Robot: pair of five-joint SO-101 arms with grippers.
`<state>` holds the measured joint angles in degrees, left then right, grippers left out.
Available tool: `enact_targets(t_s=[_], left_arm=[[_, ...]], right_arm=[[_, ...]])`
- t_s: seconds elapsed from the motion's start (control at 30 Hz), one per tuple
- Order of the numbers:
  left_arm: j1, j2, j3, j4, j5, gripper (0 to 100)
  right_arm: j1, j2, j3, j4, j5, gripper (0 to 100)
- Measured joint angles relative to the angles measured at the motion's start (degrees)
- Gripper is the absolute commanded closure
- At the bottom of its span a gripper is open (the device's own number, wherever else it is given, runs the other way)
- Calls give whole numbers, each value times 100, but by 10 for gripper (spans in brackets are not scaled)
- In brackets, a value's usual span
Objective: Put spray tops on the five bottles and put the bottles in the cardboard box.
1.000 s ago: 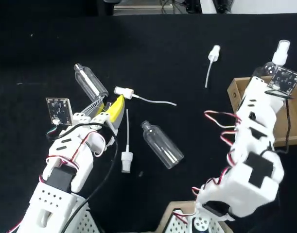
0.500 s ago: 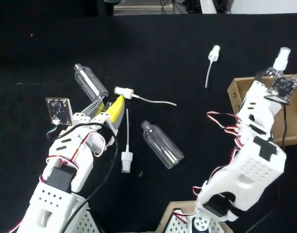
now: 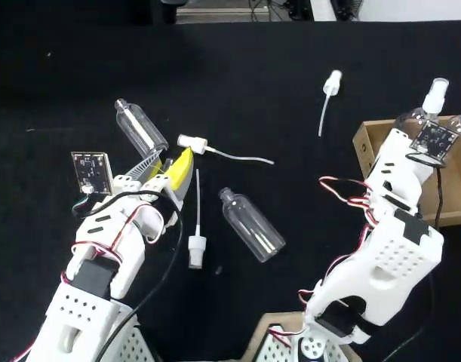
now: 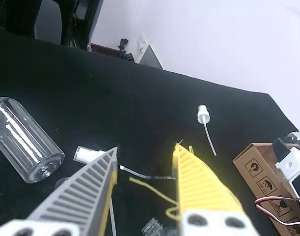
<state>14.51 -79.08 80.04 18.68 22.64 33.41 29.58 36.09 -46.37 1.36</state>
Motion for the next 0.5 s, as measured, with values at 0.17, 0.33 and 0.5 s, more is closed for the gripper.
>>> enact_targets(t_s=[0.17,0.33,0.5], left_arm=[[0,0,0,0,0,834],[0,0,0,0,0,834],[0,0,0,0,0,834]], right_arm=[[0,0,0,0,0,878],[0,0,0,0,0,845],[-35,0,0,0,202,747]])
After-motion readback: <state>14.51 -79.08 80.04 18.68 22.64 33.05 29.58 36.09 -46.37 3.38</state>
